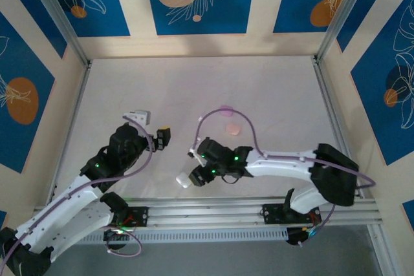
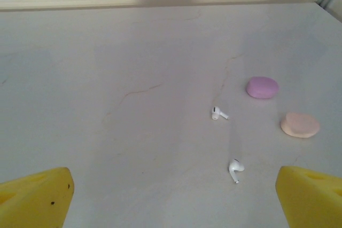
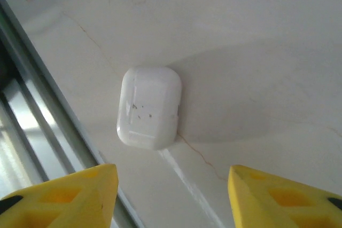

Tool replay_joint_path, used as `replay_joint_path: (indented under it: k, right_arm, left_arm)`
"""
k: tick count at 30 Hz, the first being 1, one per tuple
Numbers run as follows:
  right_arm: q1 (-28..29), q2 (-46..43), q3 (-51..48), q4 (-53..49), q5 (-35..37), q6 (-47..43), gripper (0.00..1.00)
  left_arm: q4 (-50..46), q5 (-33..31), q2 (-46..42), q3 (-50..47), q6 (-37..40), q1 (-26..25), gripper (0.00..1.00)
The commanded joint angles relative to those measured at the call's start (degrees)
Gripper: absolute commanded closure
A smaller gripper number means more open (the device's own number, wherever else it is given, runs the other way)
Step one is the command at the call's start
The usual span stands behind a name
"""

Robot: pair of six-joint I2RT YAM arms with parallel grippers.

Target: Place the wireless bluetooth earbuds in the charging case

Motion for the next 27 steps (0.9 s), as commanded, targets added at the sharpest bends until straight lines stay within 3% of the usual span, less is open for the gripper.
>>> replay_joint_path:
  k: [1, 9, 15, 23, 27]
  right_arm:
    - [0.5, 4.8, 6.3, -2.5, 1.2, -2.5, 0.42]
    - [3.1, 16.4, 19.4, -13.3, 0.7, 0.5, 0.39]
    - [4.6, 22.0, 24.9, -20.0, 2.4, 3.0, 0.39]
    - [5.1, 27.5, 30.0, -25.4, 4.1, 4.0, 0.40]
    - [5.1, 28.3, 31.5, -27.9, 7.5, 6.9, 0.48]
  left_arm:
    - [-2.9, -2.8, -2.7, 1.4, -1.7, 1.3, 0.04]
    - [-9.3, -16.0, -10.0, 1.9, -4.7, 2.0, 0.04]
    - [-11.2, -22.4, -15.8, 2.5, -6.1, 2.0, 0.06]
    - [-11.7, -22.9, -17.1, 2.9, -7.1, 2.0, 0.06]
    - [-11.0, -22.1, -17.1, 2.7, -7.2, 2.0, 0.06]
